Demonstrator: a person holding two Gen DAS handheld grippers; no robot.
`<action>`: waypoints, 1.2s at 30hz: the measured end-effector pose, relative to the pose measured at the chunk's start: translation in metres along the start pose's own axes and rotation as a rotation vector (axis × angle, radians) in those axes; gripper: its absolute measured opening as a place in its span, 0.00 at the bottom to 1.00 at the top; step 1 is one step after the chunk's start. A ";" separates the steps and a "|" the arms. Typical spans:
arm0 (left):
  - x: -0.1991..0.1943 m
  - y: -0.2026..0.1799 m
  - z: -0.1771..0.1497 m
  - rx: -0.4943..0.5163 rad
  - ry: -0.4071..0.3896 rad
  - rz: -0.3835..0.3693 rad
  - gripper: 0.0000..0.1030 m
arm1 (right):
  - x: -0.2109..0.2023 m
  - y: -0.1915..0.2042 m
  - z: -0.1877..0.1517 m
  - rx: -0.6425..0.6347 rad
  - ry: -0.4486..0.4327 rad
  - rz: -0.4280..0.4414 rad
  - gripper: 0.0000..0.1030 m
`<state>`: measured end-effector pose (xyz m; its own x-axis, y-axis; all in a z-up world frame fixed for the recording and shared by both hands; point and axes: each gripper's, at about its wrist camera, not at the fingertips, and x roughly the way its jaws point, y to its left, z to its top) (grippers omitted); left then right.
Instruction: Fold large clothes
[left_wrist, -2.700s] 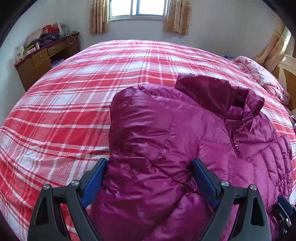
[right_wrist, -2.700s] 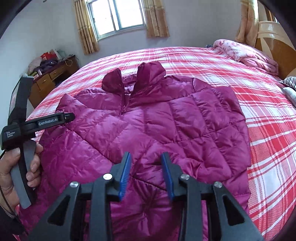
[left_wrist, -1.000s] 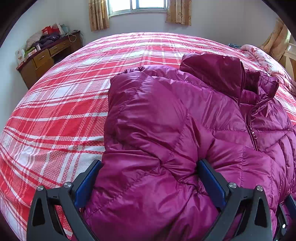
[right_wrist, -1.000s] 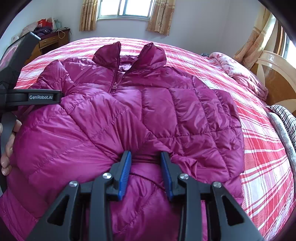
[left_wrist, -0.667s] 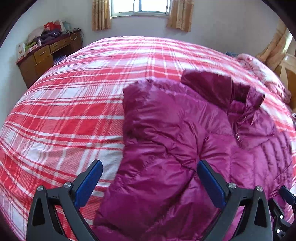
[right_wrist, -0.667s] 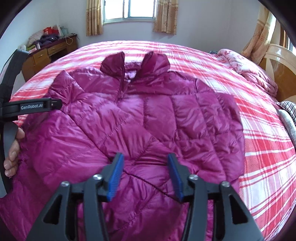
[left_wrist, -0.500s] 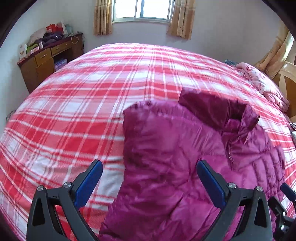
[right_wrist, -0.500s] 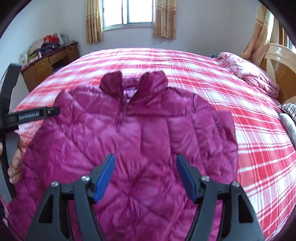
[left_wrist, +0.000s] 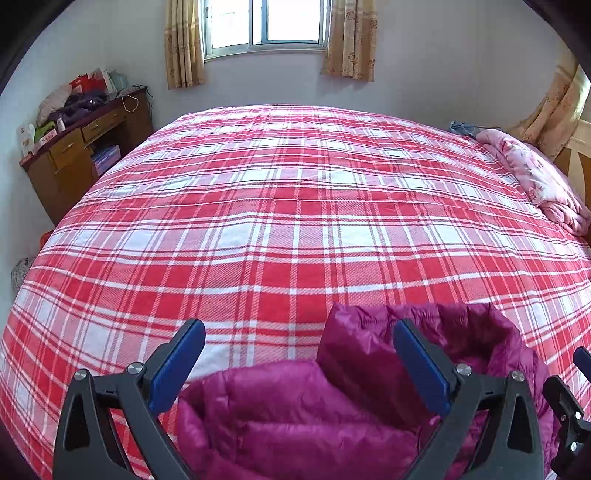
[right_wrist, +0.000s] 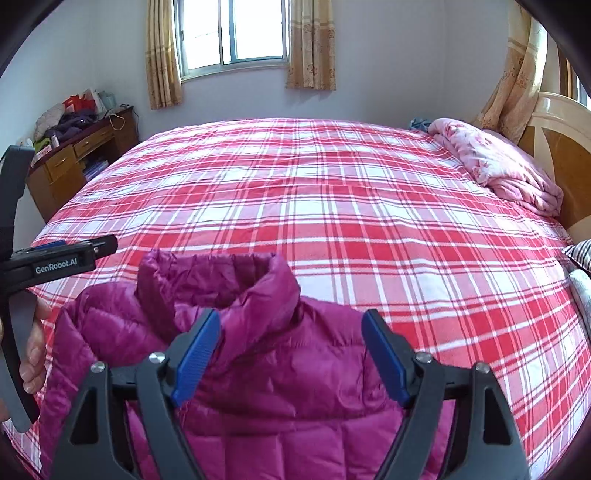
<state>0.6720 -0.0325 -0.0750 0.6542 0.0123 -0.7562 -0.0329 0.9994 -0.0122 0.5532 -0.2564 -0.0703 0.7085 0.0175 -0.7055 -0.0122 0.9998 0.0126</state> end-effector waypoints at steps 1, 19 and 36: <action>0.007 -0.005 0.004 0.016 0.007 0.009 0.99 | 0.008 -0.002 0.006 0.007 0.009 0.002 0.80; 0.028 0.003 -0.066 0.203 0.080 0.068 0.99 | 0.045 -0.004 -0.012 -0.108 0.143 -0.055 0.10; -0.005 -0.021 -0.046 0.189 -0.058 0.105 0.99 | 0.046 -0.030 -0.036 -0.036 0.074 -0.064 0.05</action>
<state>0.6344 -0.0551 -0.1006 0.6968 0.1131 -0.7082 0.0355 0.9808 0.1916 0.5604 -0.2854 -0.1286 0.6546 -0.0476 -0.7545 0.0051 0.9983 -0.0585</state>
